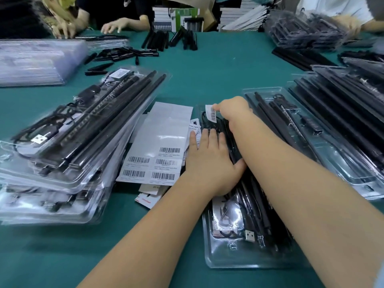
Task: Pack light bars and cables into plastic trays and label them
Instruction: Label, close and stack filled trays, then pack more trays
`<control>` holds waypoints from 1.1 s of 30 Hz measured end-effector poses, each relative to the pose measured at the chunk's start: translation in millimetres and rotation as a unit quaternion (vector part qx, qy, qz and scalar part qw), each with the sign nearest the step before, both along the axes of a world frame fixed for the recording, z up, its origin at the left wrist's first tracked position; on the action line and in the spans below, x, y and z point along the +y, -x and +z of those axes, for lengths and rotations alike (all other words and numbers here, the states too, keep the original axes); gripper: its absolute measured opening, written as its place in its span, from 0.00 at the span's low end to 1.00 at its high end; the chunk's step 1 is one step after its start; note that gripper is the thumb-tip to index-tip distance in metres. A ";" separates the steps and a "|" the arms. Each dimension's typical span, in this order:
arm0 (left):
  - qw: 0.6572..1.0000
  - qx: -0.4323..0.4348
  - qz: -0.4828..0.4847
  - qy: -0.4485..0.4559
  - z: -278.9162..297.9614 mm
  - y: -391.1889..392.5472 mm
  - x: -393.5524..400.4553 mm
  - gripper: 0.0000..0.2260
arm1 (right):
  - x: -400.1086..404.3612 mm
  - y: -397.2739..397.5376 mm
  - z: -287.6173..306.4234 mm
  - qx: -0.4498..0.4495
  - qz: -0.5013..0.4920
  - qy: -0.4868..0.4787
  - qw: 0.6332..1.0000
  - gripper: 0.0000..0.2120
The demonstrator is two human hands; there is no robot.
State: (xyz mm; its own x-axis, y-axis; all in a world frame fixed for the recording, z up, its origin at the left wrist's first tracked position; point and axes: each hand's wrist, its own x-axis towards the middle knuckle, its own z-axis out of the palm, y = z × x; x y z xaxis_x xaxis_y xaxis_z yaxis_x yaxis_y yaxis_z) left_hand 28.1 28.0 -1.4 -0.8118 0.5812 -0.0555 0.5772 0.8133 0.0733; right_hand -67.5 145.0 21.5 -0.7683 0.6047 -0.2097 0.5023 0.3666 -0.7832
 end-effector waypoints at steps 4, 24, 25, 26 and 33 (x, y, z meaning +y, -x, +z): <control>1.000 -0.007 0.002 0.002 1.4 -0.5 0.1 0.34 | -1.1 4.4 -7.5 -0.063 -0.009 -0.143 0.988 0.13; 1.000 -0.027 0.005 0.004 2.4 -1.0 1.2 0.36 | 15.2 12.3 -18.8 -0.030 0.150 -0.339 0.928 0.30; 1.000 -0.027 0.005 0.006 2.6 -0.9 1.3 0.36 | 18.4 9.8 -18.2 -0.030 0.173 -0.334 0.926 0.32; 1.000 -0.028 0.005 0.007 2.8 -0.9 1.2 0.36 | 21.2 6.8 -17.6 -0.031 0.191 -0.329 0.924 0.34; 0.999 -0.033 0.003 0.009 5.5 -1.6 0.4 0.36 | 32.4 -7.3 -9.4 -0.069 0.287 -0.315 0.902 0.46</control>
State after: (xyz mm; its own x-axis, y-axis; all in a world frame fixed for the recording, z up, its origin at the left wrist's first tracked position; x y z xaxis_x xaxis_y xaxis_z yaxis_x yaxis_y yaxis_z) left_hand 29.8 28.4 4.1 -0.8095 0.5748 -0.1199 0.5667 0.8182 0.0966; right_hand -60.2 177.4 12.1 -0.9856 0.1482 -0.0809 0.1649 0.9479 -0.2727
